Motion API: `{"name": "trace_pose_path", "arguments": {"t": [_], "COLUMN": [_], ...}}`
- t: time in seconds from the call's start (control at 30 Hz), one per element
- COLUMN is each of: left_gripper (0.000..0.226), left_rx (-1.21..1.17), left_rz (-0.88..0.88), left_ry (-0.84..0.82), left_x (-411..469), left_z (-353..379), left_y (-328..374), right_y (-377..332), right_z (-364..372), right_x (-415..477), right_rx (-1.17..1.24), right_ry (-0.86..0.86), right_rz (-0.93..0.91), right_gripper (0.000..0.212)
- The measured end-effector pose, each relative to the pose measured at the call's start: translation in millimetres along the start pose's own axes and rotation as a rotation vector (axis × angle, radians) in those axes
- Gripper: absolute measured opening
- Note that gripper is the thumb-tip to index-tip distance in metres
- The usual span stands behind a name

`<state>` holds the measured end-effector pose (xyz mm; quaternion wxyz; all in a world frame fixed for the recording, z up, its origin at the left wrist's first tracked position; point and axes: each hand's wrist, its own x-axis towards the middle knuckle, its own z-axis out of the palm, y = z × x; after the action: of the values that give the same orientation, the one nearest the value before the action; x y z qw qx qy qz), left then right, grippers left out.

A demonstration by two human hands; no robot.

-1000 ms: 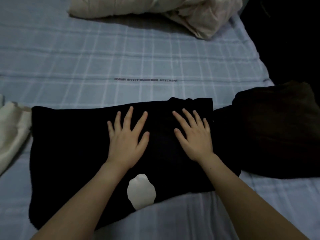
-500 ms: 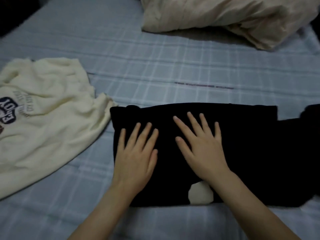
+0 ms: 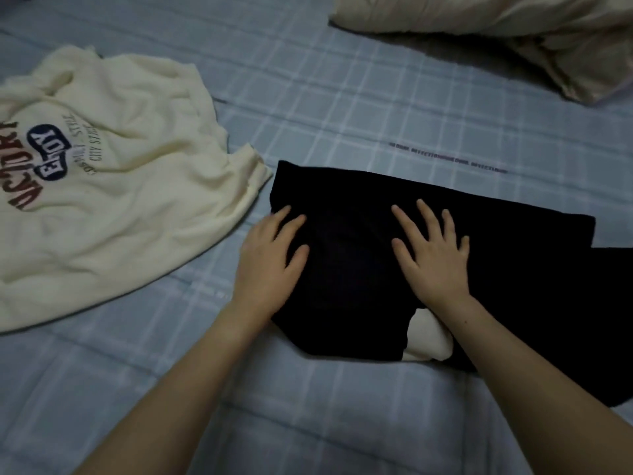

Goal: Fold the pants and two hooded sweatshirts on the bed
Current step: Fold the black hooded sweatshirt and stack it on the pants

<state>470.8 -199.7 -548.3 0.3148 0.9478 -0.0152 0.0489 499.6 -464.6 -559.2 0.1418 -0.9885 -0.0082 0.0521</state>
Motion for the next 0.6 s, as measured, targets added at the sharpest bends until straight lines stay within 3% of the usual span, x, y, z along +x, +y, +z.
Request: {"name": "trace_pose_path", "arguments": {"t": [0.07, 0.13, 0.2, 0.27, 0.47, 0.6], "left_gripper": [0.050, 0.056, 0.065, 0.073, 0.063, 0.063], "left_rx": [-0.177, -0.550, -0.744, -0.717, -0.756, -0.702], "left_rz": [-0.317, -0.538, -0.527, -0.442, -0.425, -0.452], "left_ry": [0.111, -0.002, -0.083, -0.059, 0.114, 0.124], "left_x": [-45.9, -74.6, -87.4, -87.5, -88.1, -112.0], "left_z": [-9.9, -8.8, -3.2, 1.0, -13.5, -10.6], "left_y": [4.0, 13.5, 21.6, 25.2, 10.2, -18.8], "right_y": [-0.6, 0.2, 1.6, 1.7, -5.1, -8.4], "right_z": [1.6, 3.3, 4.5, 4.0, -8.3, -3.6], "right_x": [-0.3, 0.1, 0.1, -0.6, -13.1, -40.9], "right_rx": [-0.007, -0.018, -0.017, -0.017, 0.010, 0.045], "right_ry": [0.019, 0.036, 0.042, 0.045, -0.004, 0.018], "right_rz": [0.003, -0.002, 0.000, 0.010, -0.001, -0.067], "right_gripper": [0.055, 0.054, 0.054, 0.054, 0.057, 0.059]}}
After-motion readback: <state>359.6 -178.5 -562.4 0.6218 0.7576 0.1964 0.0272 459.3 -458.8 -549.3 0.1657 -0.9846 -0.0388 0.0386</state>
